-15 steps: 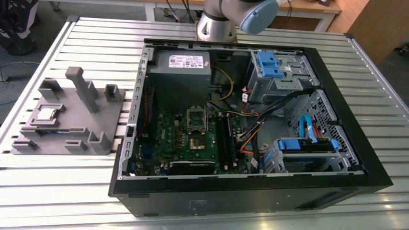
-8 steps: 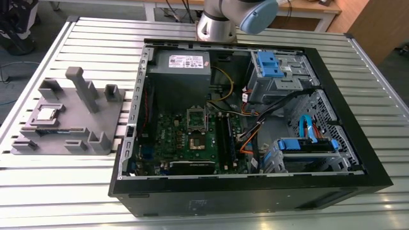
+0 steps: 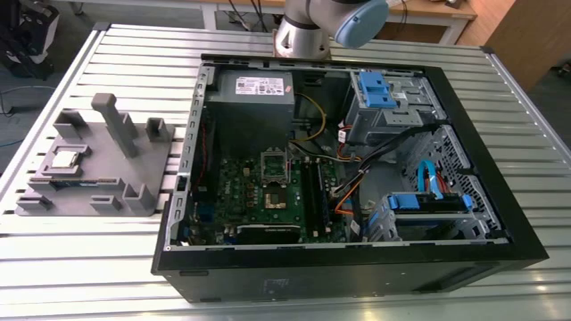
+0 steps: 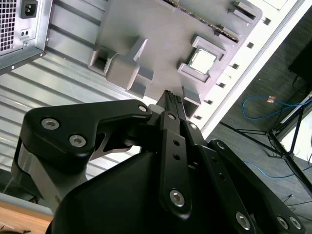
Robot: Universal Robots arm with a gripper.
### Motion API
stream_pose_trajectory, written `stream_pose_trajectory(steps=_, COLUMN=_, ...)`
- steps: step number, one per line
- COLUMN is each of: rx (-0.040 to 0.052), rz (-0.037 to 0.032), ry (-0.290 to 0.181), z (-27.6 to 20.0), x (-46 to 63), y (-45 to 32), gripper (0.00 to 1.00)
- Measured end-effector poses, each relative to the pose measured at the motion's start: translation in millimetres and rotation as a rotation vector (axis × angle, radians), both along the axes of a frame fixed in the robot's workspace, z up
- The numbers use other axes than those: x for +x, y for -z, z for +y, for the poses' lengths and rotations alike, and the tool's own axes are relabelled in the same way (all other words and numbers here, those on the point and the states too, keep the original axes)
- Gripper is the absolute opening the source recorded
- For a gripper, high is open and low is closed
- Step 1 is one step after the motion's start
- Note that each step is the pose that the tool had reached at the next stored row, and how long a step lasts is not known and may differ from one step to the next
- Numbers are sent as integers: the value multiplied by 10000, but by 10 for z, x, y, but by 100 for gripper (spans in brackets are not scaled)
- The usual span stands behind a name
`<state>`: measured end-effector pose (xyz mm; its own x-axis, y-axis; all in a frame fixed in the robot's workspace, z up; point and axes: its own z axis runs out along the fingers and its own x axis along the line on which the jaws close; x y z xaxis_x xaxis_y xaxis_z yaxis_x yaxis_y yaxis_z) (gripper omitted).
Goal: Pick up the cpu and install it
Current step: 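Reach for the cpu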
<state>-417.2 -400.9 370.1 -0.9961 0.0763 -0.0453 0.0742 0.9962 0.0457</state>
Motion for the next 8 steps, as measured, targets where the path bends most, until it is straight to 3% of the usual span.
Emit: stream_pose_trajectory(steps=8, rx=0, rz=10, ry=-1, z=-1, x=0, y=76, gripper=11)
